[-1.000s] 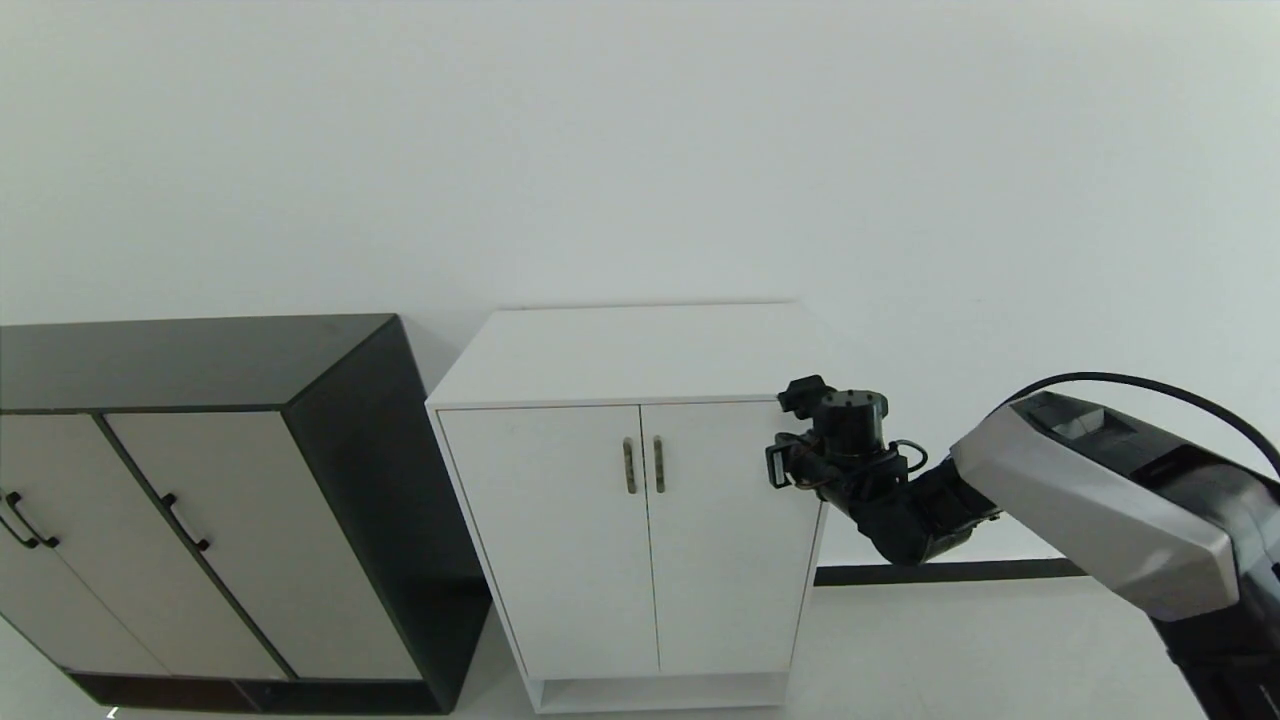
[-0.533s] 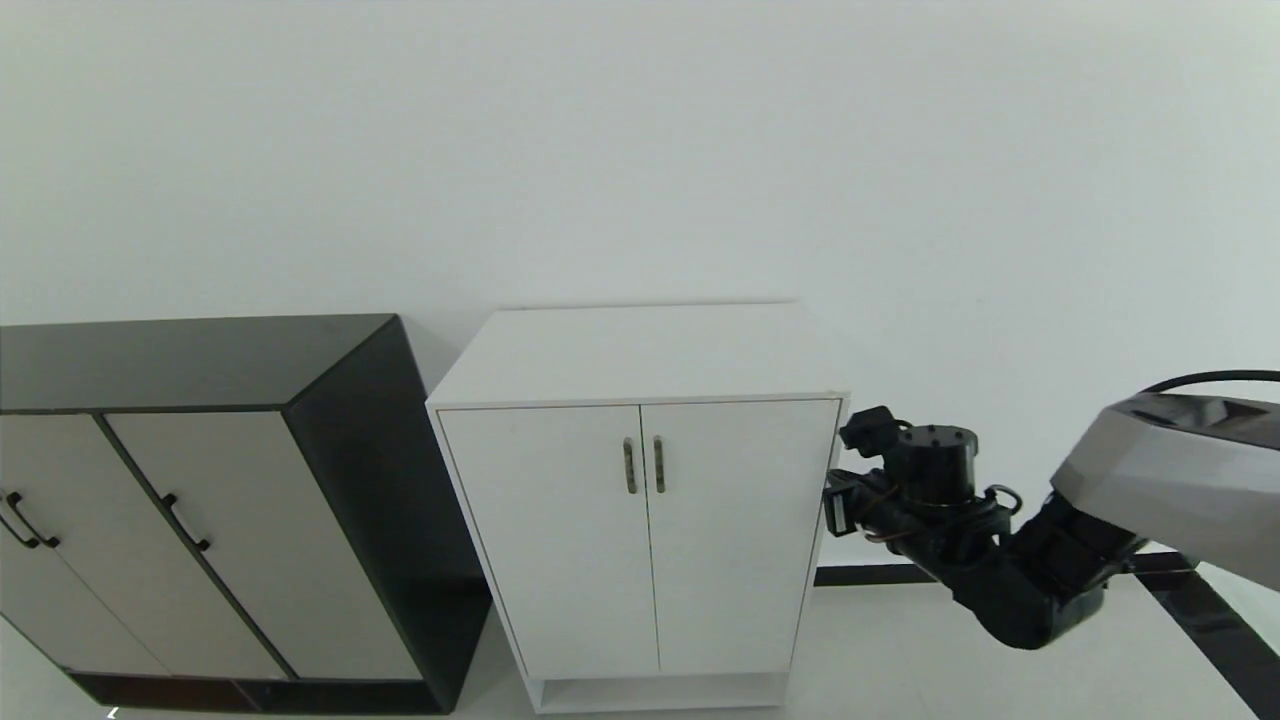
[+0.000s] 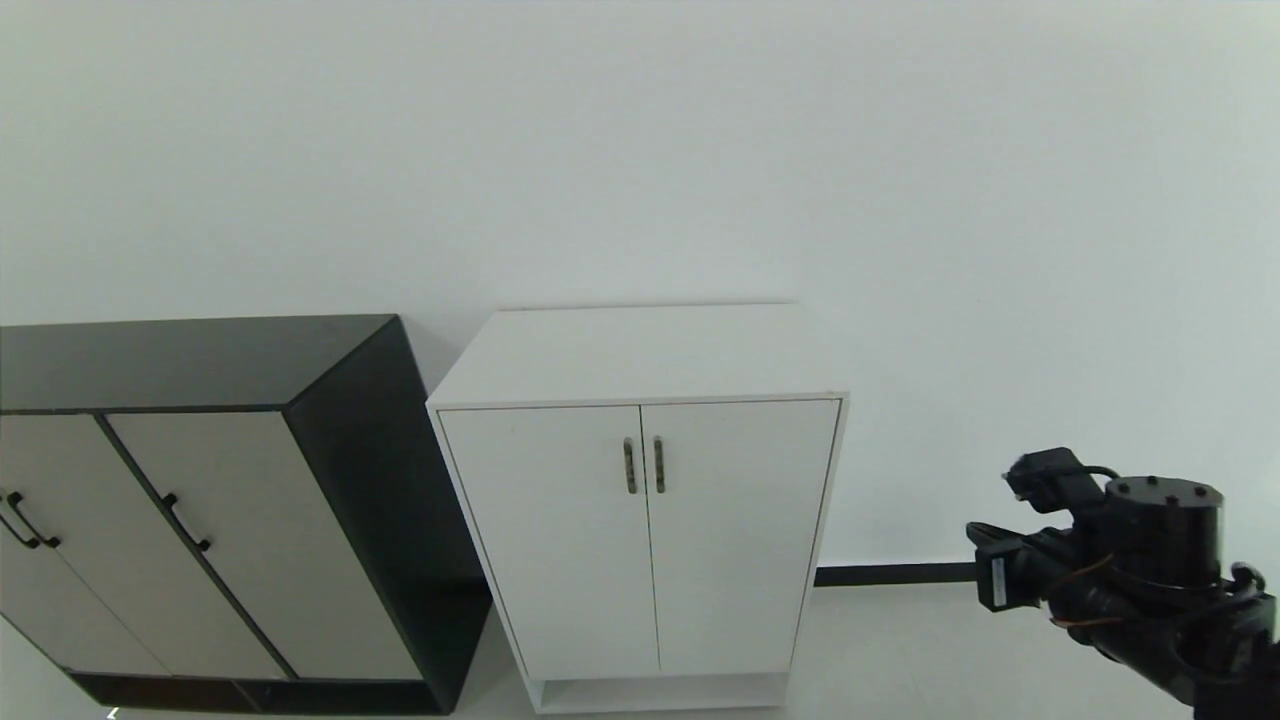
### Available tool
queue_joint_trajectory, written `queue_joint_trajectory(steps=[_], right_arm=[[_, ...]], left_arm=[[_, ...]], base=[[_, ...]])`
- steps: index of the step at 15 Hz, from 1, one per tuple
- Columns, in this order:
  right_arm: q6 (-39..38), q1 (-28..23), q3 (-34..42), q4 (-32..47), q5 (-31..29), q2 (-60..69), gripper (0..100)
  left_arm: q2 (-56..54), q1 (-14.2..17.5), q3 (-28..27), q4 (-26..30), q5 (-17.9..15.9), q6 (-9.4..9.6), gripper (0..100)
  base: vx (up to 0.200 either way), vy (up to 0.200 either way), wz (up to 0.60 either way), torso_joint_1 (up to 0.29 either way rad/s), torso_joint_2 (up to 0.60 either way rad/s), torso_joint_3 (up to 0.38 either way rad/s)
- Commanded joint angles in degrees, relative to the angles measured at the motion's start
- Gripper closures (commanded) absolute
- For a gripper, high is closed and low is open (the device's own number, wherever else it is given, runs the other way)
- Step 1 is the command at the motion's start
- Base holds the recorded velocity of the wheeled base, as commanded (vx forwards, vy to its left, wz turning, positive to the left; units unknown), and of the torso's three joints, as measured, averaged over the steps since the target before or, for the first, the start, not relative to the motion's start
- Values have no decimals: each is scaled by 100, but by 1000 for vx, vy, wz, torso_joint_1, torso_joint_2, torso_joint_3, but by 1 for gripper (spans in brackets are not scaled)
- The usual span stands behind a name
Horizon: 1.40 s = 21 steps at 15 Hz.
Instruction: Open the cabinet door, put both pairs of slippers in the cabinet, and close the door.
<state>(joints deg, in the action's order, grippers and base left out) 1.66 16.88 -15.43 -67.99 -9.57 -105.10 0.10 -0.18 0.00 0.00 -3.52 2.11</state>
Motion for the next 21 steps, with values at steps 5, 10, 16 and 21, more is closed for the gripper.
queue_joint_trajectory(steps=[5,10,16,21], right_arm=[[63,-370,1385,14,17,1501,100],[54,-352,1543,2132,122,3716,100],[45,-352,1543,5287,878,6950,100],[195,-203,1535,6807,1133,9130,100]], left_arm=[[-1,1,0,0,1,-9,100],[-1,1,0,0,1,-18,100],[-1,1,0,0,1,-18,100],[-1,1,0,0,1,-18,100]], base=[[0,0,0,0,0,0],[0,0,0,0,0,0],[0,0,0,0,0,0],[0,0,0,0,0,0]])
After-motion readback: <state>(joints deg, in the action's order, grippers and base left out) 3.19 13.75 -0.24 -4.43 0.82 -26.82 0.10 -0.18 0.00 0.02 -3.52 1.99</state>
